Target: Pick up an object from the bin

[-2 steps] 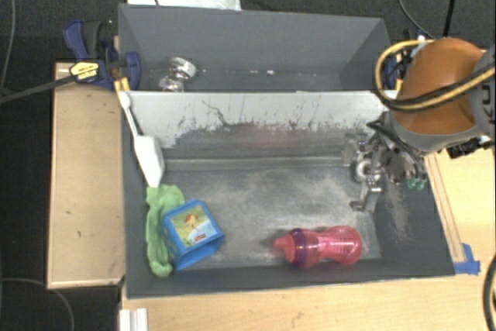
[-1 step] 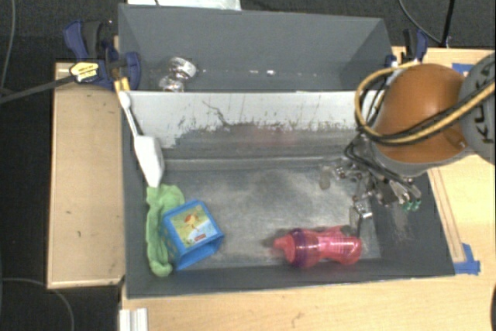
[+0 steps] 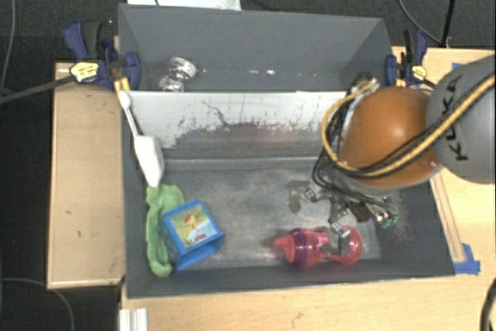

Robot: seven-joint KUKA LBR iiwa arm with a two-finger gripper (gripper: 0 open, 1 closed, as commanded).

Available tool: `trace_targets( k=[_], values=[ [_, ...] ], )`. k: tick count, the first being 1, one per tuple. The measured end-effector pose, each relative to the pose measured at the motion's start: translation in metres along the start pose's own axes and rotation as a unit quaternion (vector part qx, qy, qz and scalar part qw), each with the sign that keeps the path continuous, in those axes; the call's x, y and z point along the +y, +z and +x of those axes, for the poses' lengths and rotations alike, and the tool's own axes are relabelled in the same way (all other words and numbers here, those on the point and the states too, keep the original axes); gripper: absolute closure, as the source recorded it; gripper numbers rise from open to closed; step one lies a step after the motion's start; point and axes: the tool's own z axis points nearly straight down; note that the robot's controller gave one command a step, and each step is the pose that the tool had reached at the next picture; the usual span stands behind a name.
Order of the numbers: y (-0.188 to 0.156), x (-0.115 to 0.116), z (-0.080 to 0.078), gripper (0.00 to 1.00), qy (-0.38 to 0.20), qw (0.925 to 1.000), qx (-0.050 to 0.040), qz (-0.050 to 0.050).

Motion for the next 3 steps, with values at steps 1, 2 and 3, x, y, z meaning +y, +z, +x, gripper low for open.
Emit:
trace_targets(
  k=[1, 2, 3],
  values=[
    [0.004, -0.008, 0.017, 0.00, 0.018, 0.9998, 0.0007, 0.001],
    [0.072, -0.026, 0.023, 0.00, -0.084, 0.9965, -0.0024, 0.003],
    [0.082, -0.031, 0.025, 1.00, -0.093, 0.9956, -0.0077, 0.006]
  ],
)
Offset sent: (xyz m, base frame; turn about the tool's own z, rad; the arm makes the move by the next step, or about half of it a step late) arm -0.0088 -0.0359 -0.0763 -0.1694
